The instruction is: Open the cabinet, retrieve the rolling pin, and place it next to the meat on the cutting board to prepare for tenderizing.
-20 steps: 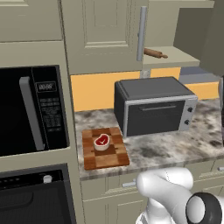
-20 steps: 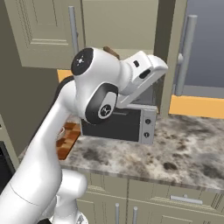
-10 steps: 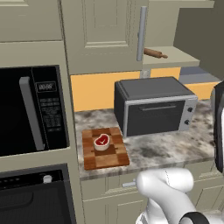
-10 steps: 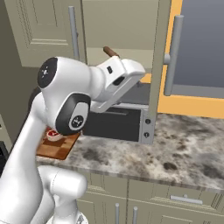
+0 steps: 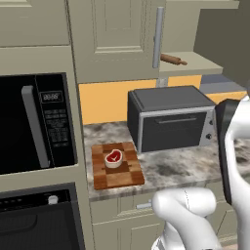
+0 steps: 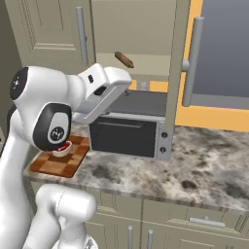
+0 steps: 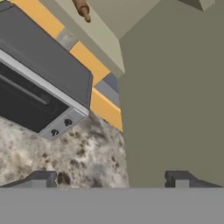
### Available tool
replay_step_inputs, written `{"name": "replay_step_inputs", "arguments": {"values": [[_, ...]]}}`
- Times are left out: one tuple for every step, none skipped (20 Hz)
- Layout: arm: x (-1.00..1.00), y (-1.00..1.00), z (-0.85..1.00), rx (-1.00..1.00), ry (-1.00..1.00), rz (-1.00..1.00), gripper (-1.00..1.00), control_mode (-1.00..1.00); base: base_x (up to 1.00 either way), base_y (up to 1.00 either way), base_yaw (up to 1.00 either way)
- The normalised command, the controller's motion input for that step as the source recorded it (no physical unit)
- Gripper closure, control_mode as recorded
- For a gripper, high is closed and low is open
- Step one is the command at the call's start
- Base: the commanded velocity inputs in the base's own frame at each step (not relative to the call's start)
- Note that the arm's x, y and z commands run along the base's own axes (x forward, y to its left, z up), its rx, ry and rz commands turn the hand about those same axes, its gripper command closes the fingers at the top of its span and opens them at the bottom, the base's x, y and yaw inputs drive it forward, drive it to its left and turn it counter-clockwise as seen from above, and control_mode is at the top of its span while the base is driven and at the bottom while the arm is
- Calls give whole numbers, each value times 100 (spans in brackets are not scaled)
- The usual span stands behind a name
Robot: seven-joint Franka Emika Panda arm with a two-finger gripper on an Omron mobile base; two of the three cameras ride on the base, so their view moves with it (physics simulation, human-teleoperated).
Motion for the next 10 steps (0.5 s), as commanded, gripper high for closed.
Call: {"name": "replay_step_inputs", "arguments": {"values": [[6, 40, 2, 6, -4, 1, -100, -100, 0, 0, 0], [17, 41, 2, 6, -4, 1, -100, -100, 0, 0, 0], [16, 39, 0, 6, -5, 2, -100, -100, 0, 0, 0], [16, 33, 0, 7, -6, 4, -100, -100, 0, 0, 0], [17, 22, 3, 9, -8, 7, -100, -100, 0, 0, 0], [21, 18, 3, 10, -10, 10, -100, -100, 0, 0, 0], [18, 14, 4, 12, -13, 14, -100, -100, 0, 0, 0], [10, 11, 9, 14, -16, 16, -100, -100, 0, 0, 0], [10, 16, 15, 15, -17, 17, -100, -100, 0, 0, 0], [2, 17, 16, 15, -21, 18, -100, -100, 0, 0, 0]]}}
